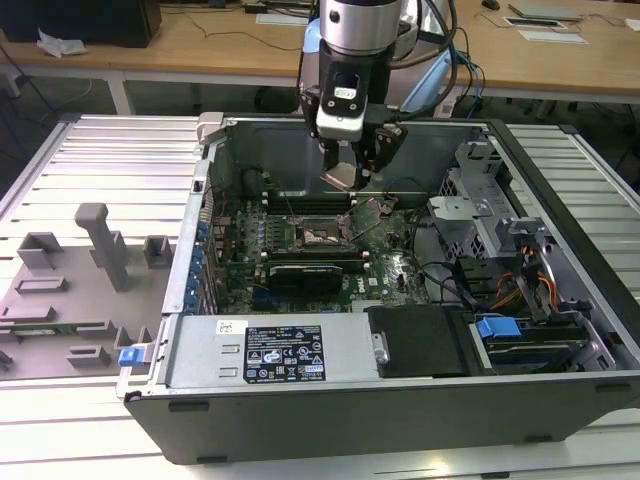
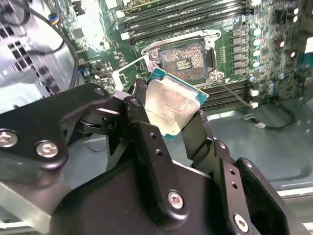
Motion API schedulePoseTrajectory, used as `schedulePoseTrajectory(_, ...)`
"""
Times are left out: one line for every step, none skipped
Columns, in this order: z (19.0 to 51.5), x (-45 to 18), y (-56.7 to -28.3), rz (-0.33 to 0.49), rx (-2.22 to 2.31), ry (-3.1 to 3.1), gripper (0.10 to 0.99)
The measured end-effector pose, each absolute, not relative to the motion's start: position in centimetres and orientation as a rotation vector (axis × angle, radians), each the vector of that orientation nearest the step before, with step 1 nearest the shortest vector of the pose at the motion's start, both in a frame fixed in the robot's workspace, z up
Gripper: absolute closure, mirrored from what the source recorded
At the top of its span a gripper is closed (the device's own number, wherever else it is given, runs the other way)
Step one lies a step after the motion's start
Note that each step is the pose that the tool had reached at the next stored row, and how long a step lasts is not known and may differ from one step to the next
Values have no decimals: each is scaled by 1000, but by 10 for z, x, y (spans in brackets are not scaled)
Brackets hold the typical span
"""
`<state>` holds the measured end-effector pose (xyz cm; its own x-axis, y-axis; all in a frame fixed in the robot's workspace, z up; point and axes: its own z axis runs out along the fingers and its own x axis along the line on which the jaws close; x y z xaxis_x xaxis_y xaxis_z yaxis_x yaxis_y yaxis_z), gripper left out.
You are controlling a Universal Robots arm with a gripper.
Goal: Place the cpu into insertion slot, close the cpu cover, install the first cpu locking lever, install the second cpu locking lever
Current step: 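Place the cpu into insertion slot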
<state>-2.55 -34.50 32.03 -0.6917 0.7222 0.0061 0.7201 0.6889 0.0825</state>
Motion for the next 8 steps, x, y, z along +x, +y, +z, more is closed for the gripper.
schedulePoseTrajectory(320, -26, -345, 121, 1262, 2844, 545)
schedulePoseTrajectory(319, -26, -345, 121, 1299, 2826, 545)
schedulePoseTrajectory(319, -26, -345, 120, 1323, 2814, 545)
schedulePoseTrajectory(318, -26, -345, 119, 1369, 2791, 545)
schedulePoseTrajectory(318, -26, -345, 119, 1388, 2781, 545)
schedulePoseTrajectory(318, -26, -345, 119, 1405, 2772, 545)
schedulePoseTrajectory(318, -26, -345, 118, 1438, 2753, 545)
schedulePoseTrajectory(318, -26, -345, 118, 1459, 2742, 545)
